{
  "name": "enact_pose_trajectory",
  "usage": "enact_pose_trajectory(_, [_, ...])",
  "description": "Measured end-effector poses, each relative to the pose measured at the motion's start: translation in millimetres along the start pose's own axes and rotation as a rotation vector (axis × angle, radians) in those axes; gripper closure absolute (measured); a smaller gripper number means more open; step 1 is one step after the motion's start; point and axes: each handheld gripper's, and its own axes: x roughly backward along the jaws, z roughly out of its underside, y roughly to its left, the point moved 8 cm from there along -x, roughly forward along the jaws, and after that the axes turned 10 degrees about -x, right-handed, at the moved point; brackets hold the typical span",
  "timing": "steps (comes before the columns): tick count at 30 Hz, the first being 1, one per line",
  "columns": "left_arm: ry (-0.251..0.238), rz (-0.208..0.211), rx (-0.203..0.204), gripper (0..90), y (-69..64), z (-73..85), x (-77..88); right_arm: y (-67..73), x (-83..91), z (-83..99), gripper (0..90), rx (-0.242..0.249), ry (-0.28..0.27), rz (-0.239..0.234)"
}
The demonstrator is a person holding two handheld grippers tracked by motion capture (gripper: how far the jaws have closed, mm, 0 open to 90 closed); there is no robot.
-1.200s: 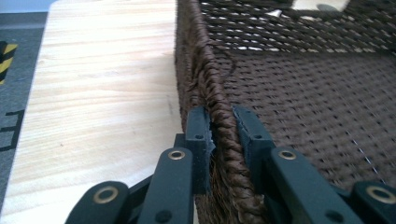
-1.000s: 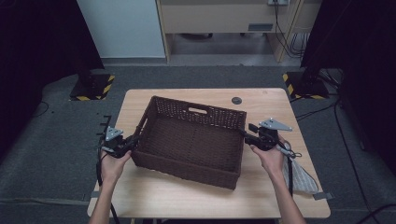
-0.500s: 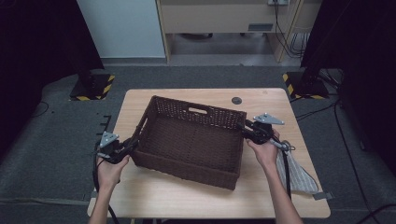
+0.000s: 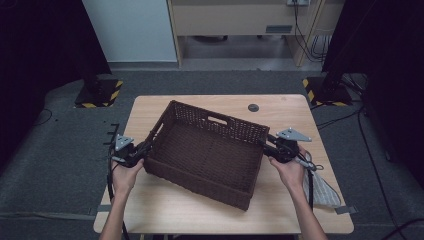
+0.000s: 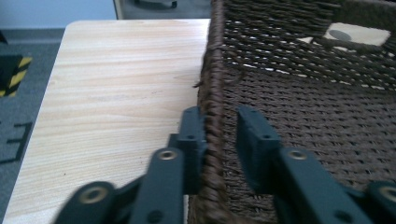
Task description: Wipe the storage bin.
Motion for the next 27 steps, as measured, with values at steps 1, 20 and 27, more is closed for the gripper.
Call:
enact_pose_trajectory(1, [0.002,-0.004,-0.012,66.5,-0.7,-0.1,2.6,-2.1,-0.9,-2.7,54.6,0.002,-0.011,0.004])
enact_pose_trajectory(20, [0.004,0.013,0.023,69.5,1.2,-1.3,12.2,-24.2,-41.7,-9.4,53.0,-0.004,-0.003,0.024])
enact_pose_trajectory(27, [0.000,-0.004,0.030,76.4,6.7,-3.0,-0.6,-20.2,-25.7,-2.2,52.2,0.034,0.048,0.065])
